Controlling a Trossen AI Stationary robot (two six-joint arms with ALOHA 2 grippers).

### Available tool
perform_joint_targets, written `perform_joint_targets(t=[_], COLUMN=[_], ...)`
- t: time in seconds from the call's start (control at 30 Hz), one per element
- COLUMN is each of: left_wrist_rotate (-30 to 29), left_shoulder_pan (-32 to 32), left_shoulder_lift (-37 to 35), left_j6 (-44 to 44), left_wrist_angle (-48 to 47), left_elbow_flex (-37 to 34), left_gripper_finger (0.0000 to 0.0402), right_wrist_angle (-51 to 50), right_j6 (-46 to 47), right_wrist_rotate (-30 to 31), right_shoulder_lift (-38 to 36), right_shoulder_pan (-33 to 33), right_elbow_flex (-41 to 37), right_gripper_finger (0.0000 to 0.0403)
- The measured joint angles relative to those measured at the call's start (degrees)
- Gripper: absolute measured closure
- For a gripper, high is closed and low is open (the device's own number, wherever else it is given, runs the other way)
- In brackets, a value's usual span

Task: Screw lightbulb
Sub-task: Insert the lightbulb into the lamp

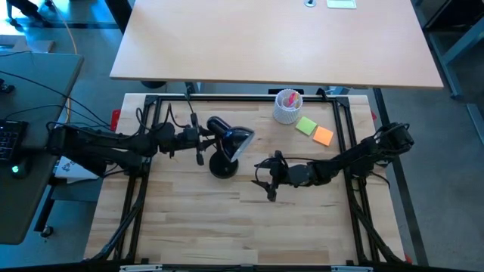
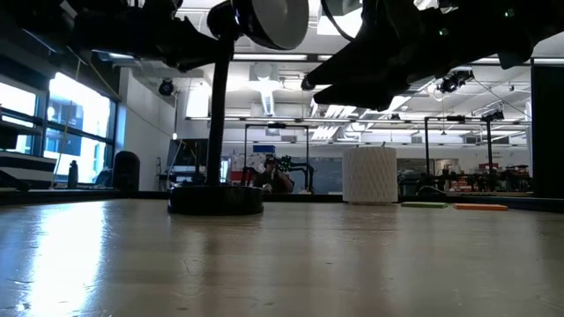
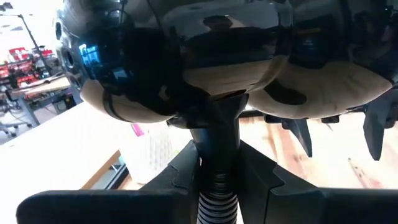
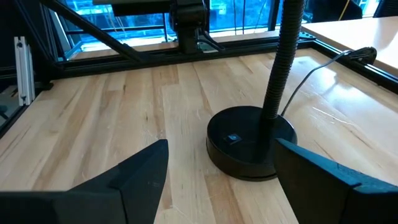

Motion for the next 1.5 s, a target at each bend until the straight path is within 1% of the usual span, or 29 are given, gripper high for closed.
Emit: perform_joint_targets(t=[0.07,0.23,0.37,0.43,0.7,0.9,1.03,1.13,1.23,1.27,1.37,1.5], left_wrist_rotate=[0.74,6.77,7.32,7.26,5.86,5.38,0.52,-2.88,-4.88,-6.37,-14.08,-25.56], left_shoulder_pan=[-0.32,0.16,1.45,1.97,3.29,4.04,3.42,1.58,-1.21,-2.4,-5.95,-10.27], left_shoulder_lift=[0.04,0.09,0.09,0.11,0.07,-0.17,-2.17,-2.91,-1.61,-0.78,2.28,7.37], left_j6=[0.55,0.61,-1.29,-2.07,-4.28,-4.27,-4.93,-5.44,-7.1,-7.76,-8.59,-8.53], left_wrist_angle=[0.51,1.89,1.78,1.73,0.78,-1.55,-6.48,-10.51,-10.54,-10.43,-8.96,0.66], left_elbow_flex=[-0.04,-0.1,-0.11,-0.13,-0.13,-0.07,0.0,0.0,0.0,0.0,-0.04,-0.04], left_gripper_finger=[0.0341,0.0348,0.0349,0.0343,0.0296,0.0223,0.0191,0.0188,0.019,0.0191,0.0196,0.0203], right_wrist_angle=[-0.02,-0.02,-0.02,-0.02,-0.02,-0.04,-0.18,-0.45,-0.44,-0.44,-0.29,-0.34], right_j6=[-0.01,-0.22,-0.22,-0.22,-0.22,-0.07,0.0,0.0,0.0,0.0,0.02,0.02], right_wrist_rotate=[0.01,0.02,0.02,0.02,0.05,0.07,0.1,0.12,0.22,0.2,0.29,1.51], right_shoulder_lift=[0.0,0.0,0.0,0.0,0.0,0.0,0.0,0.0,0.0,0.0,0.0,0.0], right_shoulder_pan=[0.0,0.02,0.04,0.02,0.02,0.02,0.04,0.02,0.04,0.04,0.03,0.04], right_elbow_flex=[0.0,0.0,0.0,0.0,0.0,0.02,0.02,0.02,0.02,0.02,0.02,0.02], right_gripper_finger=[0.0119,0.0119,0.0119,0.0119,0.0119,0.0119,0.0119,0.0119,0.0119,0.0119,0.0119,0.0119])
